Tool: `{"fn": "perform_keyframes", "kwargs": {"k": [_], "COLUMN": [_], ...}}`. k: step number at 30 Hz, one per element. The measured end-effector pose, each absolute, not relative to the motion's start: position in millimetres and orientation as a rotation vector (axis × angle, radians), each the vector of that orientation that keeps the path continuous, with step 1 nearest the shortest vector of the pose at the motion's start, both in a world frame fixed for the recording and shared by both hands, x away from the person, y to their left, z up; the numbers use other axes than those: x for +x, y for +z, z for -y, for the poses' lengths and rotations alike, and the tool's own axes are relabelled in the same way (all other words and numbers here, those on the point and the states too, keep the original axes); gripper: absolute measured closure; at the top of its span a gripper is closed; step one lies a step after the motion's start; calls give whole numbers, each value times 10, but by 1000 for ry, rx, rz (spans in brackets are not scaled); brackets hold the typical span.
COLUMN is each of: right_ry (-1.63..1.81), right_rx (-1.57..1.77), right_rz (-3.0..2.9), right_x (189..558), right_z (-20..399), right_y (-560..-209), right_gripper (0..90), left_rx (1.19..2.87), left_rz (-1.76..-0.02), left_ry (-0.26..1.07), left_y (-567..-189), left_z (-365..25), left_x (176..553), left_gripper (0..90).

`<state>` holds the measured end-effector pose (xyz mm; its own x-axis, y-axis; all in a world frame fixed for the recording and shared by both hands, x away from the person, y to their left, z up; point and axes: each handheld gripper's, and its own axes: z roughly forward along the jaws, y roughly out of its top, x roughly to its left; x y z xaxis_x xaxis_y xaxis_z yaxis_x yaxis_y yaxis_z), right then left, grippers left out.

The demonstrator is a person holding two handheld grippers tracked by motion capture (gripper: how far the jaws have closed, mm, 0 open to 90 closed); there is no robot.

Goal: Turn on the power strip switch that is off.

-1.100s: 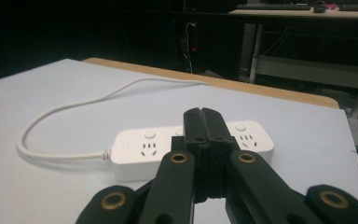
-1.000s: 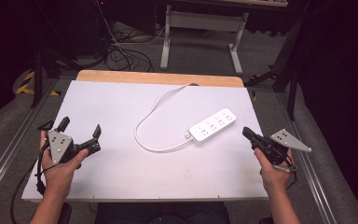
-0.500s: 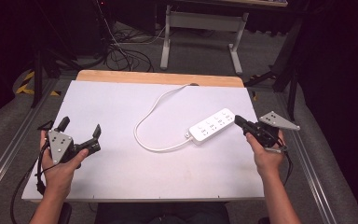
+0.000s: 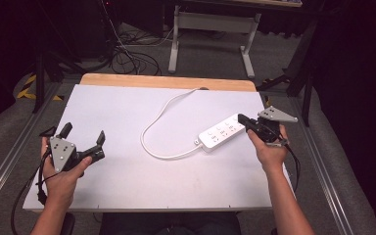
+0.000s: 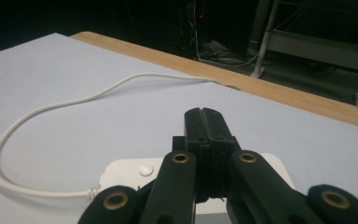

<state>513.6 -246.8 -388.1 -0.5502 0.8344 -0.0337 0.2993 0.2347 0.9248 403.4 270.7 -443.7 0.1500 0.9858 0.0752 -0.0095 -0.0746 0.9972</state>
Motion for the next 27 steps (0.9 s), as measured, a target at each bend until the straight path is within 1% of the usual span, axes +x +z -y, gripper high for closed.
{"fn": "perform_keyframes", "kwargs": {"k": [7, 27], "right_ry": [1252, 1126], "right_rx": [1028, 1090], "right_rz": [-1998, -2099], "right_x": [5203, 5700], "right_z": [2415, 2266], "right_y": [-3893, -4078], "right_gripper": [900, 900], "left_rx": [1337, 1350], "left_rz": [-1053, -1048], "left_ry": [1153, 1160], "left_y": [-4441, -4446], "left_z": [-2693, -2701], "left_x": [4035, 4008], "left_gripper": [34, 40]}}
